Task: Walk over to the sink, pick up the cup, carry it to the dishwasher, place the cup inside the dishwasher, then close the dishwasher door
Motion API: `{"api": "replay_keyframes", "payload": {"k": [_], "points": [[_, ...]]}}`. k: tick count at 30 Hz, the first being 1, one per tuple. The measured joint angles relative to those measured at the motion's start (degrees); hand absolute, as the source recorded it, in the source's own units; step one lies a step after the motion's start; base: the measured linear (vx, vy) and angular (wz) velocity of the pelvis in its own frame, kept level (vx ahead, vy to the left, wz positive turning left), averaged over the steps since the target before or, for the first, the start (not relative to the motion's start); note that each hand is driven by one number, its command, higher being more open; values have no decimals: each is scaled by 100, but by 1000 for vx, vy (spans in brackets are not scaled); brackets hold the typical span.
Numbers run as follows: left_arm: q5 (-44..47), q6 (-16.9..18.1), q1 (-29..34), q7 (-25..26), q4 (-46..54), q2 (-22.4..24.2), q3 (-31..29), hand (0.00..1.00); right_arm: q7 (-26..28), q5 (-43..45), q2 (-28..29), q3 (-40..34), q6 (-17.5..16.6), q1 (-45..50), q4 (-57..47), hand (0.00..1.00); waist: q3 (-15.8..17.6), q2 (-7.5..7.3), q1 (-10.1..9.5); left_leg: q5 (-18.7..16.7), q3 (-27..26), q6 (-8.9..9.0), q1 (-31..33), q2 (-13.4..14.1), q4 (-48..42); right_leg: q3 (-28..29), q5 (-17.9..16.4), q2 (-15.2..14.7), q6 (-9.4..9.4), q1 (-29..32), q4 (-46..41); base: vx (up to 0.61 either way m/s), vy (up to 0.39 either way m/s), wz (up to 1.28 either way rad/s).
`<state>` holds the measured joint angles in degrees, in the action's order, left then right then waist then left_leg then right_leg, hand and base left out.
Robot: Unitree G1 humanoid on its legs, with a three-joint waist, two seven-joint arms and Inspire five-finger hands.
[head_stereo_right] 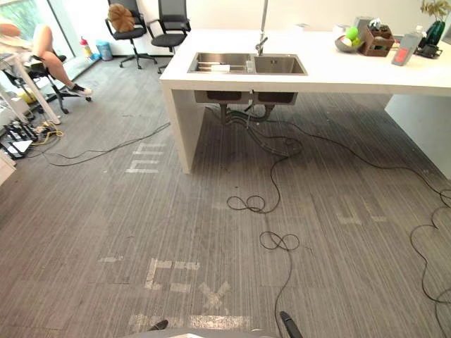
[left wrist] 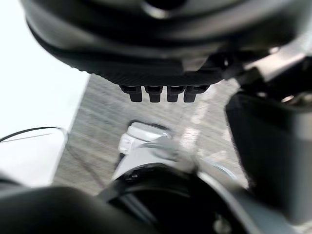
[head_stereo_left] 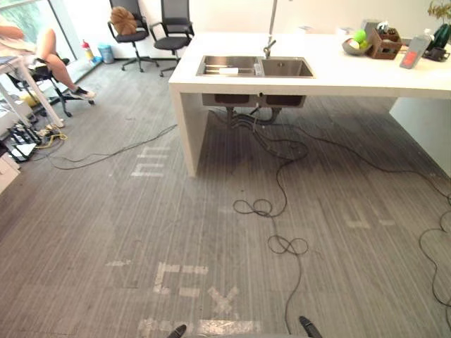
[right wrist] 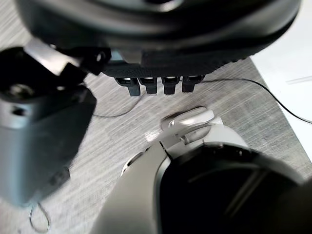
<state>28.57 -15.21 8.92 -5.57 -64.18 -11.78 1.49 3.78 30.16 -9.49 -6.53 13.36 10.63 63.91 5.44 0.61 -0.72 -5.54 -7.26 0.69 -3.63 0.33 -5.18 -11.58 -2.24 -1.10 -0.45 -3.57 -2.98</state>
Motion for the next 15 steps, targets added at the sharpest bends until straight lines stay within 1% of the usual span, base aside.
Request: {"api": "replay_keyframes", "payload": {"k": [2,3,4,7,10,11,14,15], "points": [[42,34,-202,-110,-4,-42,-12,100,-34,4,14,-59,-92,-7,45,100,34,9,16,113,-88,105,-156,-3,186,-58,117,9,42,-196,289,54,-15,9],[78,55,-232,-139,-4,-39,14,100,-69,11,36,-85,-133,-13,46,100,49,-15,39,121,-109,119,-205,-2,219,-85,119,9,44,-261,331,46,-13,13],[106,58,-280,-142,-4,36,67,100,-192,102,82,-146,-278,-55,46,100,55,-22,73,127,-112,129,-293,-3,269,-110,130,16,63,-372,414,25,-10,7],[197,68,-365,-333,11,49,110,100,-324,147,135,-188,-506,-175,69,100,60,-34,60,149,-107,162,-370,-3,386,-153,163,34,111,-453,554,17,-14,5],[52,104,-417,-334,35,48,115,100,-381,123,184,-203,-727,-306,64,100,122,-38,63,192,-85,208,-384,-12,482,-221,190,39,133,-478,636,19,-16,6],[-293,154,-449,-325,118,38,144,100,-414,121,201,-198,-774,-370,-13,100,145,-25,67,216,-49,222,-392,-20,526,-271,190,38,135,-492,658,4,-17,11],[-443,184,-490,-299,354,-28,370,100,-452,55,265,-185,-778,-500,-251,100,177,-25,76,243,3,236,-402,-28,569,-350,186,38,147,-532,706,1,-19,13],[-427,172,-497,-299,471,-25,390,100,-456,-72,323,-183,-774,-617,-280,100,179,-25,84,273,20,255,-405,-30,613,-398,180,38,185,-531,711,-4,-19,16]]}}
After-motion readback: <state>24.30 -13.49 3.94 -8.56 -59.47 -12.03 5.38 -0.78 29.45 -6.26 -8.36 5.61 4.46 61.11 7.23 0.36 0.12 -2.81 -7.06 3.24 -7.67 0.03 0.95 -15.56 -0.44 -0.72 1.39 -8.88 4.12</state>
